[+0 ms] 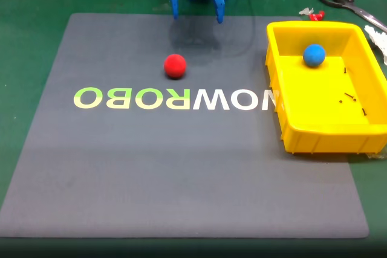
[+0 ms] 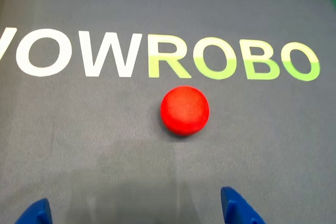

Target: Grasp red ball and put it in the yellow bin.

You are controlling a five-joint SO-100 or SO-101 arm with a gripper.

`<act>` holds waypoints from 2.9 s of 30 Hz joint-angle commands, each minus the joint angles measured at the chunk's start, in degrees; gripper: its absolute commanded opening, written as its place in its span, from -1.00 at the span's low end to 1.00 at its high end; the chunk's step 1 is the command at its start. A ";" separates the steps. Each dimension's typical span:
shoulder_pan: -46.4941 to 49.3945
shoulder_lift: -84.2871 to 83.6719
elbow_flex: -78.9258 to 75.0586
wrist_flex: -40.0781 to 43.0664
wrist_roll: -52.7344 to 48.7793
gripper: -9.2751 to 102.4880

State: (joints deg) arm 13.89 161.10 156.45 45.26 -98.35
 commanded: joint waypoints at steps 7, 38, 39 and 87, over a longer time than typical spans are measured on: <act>1.58 -23.55 -12.66 -9.93 -1.32 -0.17; 3.60 -63.72 -37.97 -15.29 -1.58 -0.24; 3.60 -64.25 -38.23 -15.29 -1.58 -0.24; -1.23 -67.59 -41.92 -17.58 0.97 -0.83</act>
State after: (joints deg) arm 13.18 89.38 118.39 28.92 -98.35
